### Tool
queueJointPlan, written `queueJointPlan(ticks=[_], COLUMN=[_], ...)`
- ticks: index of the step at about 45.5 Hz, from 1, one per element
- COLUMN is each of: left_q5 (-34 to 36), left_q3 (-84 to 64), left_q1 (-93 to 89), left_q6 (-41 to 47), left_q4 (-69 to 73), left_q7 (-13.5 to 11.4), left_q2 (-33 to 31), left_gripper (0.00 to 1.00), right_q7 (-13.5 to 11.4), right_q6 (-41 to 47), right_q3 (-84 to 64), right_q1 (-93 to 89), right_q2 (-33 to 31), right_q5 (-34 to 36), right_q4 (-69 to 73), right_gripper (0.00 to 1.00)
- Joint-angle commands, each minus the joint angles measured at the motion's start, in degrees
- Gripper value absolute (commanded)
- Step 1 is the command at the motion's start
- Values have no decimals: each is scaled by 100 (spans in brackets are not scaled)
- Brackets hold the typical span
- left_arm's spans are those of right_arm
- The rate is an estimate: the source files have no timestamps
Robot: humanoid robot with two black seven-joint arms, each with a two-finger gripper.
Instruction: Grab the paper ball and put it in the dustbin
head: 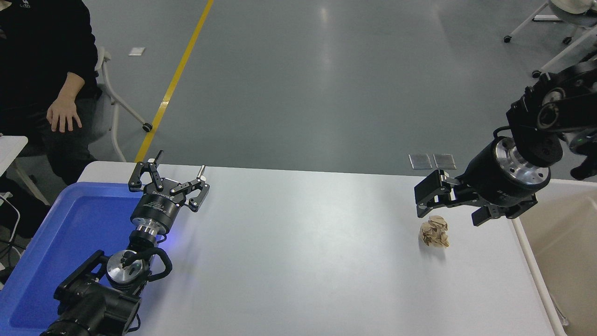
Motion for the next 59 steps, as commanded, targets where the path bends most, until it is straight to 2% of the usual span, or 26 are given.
queueJointPlan(ticks=[1,20,31,37,45,54,59], left_q5=[29,12,12,12,12,12,12], left_q3=[9,0,0,0,0,0,0], left_q1=[0,0,0,0,0,0,0], left_q6=[-8,-8,-8,-8,-8,-8,-8], left_q4=[0,0,0,0,0,0,0], left_q7=[-43,-43,-43,-43,-43,-43,-43], left_q2=[0,0,0,0,0,0,0], left_gripper=[99,99,99,99,99,99,99], right_q7=[0,0,9,9,9,9,9], right_q6=[-32,-181,-787,-1490,-2167,-2756,-2932], right_q3=[21,284,293,320,487,987,1146], right_q1=[-21,-495,-1295,-1770,-2665,-3764,-4213], right_q2=[-18,43,-9,-53,-194,-97,184], right_q5=[-13,-66,-364,-602,-1322,-1411,-1428], right_q4=[-1,-431,-959,-1310,-1916,-2971,-3323], right_gripper=[100,100,100,100,100,100,100])
